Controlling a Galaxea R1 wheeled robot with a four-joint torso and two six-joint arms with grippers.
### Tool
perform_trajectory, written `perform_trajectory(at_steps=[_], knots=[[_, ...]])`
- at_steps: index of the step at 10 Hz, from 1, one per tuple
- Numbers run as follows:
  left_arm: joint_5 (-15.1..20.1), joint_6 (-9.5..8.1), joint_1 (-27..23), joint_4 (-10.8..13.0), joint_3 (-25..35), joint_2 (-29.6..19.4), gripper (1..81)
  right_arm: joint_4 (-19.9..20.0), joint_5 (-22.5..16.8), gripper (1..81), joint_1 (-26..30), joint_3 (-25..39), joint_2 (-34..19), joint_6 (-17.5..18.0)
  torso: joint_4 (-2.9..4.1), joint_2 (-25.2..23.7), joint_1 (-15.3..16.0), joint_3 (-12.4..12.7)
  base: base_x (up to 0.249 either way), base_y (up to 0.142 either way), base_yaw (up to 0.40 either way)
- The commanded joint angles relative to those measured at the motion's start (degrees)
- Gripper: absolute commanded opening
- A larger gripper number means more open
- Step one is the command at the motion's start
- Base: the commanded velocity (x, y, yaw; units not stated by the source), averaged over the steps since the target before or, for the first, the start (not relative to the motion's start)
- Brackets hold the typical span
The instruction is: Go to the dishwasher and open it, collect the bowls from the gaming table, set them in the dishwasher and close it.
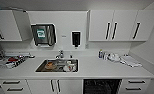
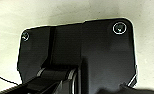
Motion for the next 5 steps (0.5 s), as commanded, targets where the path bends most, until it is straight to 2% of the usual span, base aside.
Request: perform_trajectory(at_steps=[1, 4, 5], knots=[[2.9, 0.59, -2.9, 0.8, -0.2, -0.3, 81.1, 0.0, -3.3, 81.1, 3.2, -0.2, 0.1, 0.1, 0.00, 0.0, 0.0, 0.0, 0.000, 0.000, 0.000], [2.9, 0.59, -2.9, 0.8, -0.2, -0.4, 81.1, -0.1, -3.3, 81.1, 3.2, -0.5, 0.4, 0.1, 0.00, 0.0, 0.0, 0.0, 0.000, 0.000, 0.000], [2.7, 0.59, -2.9, 0.8, -0.2, -0.4, 81.1, 0.0, -3.3, 81.1, 3.2, -0.5, 0.5, 0.1, 0.00, 0.0, 0.0, 0.0, 0.000, 0.000, 0.140]])
